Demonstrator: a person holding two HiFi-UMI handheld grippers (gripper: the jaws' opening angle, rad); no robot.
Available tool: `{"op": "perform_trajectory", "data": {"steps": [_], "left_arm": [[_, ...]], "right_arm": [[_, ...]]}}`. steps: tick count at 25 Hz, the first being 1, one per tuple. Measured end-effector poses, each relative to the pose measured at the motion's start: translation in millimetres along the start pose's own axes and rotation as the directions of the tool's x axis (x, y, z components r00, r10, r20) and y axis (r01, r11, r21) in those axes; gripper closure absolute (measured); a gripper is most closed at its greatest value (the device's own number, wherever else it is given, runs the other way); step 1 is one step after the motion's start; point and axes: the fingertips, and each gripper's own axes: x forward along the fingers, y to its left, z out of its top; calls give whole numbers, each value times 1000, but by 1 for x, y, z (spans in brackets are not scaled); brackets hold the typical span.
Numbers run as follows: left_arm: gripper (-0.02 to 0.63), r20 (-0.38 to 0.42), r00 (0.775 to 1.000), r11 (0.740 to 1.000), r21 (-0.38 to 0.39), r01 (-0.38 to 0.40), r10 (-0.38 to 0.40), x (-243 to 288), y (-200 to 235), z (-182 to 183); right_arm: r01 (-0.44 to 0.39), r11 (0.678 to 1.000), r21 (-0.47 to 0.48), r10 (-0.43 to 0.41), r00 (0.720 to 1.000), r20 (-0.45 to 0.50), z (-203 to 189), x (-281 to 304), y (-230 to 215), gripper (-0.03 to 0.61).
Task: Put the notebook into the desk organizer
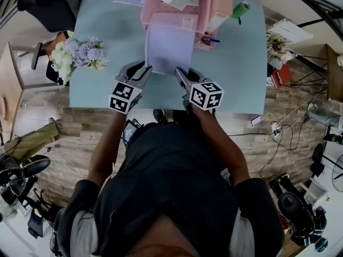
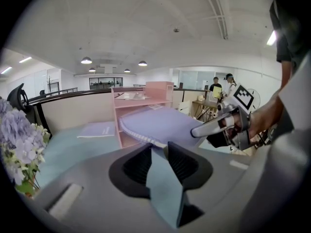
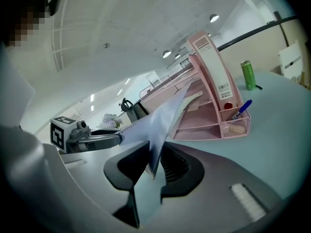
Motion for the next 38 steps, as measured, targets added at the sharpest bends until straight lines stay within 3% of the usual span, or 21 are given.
{"op": "perform_trajectory", "data": {"steps": [9,18,31,38], "left_arm": [[448,-13,1000,1000,-23,1,-1,24,14,2],[448,-21,1000,998,-56,-13,12,44,30,1],[446,9,999,991,-126,-44,46,69,64,1],[443,42,997,985,-164,-61,68,78,75,6]], "right_arm": [[10,999,31,-9,1000,-12,12,14,-19,509],[8,990,140,-5,1000,-22,21,31,-38,520],[-11,955,295,10,1000,4,44,55,-54,532],[-35,911,411,28,999,23,53,65,-63,534]]}}
